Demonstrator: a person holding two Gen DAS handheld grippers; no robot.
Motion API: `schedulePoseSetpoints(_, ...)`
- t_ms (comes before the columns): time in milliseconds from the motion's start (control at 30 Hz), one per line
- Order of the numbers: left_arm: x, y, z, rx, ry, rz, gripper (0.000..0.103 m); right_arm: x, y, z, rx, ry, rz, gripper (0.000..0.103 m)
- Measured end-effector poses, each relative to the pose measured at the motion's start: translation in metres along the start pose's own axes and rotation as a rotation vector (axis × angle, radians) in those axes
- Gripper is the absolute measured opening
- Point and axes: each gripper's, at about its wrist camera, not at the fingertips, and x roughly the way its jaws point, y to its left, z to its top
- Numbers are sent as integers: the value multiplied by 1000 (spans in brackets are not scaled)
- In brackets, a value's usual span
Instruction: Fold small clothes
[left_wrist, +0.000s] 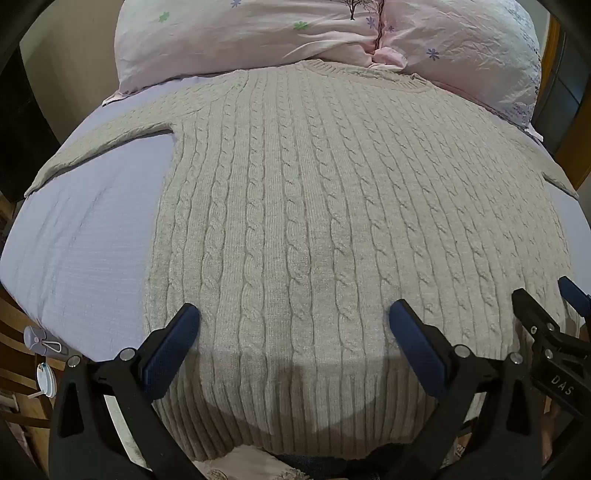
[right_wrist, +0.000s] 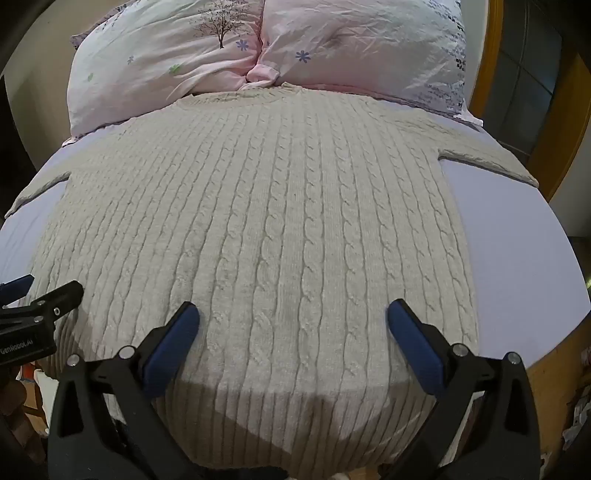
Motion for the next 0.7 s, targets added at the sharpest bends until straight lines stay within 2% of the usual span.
schedulePoseSetpoints(700,0,0,0,1,-6,1,102,-2,0,0,-1,-4,-1,101)
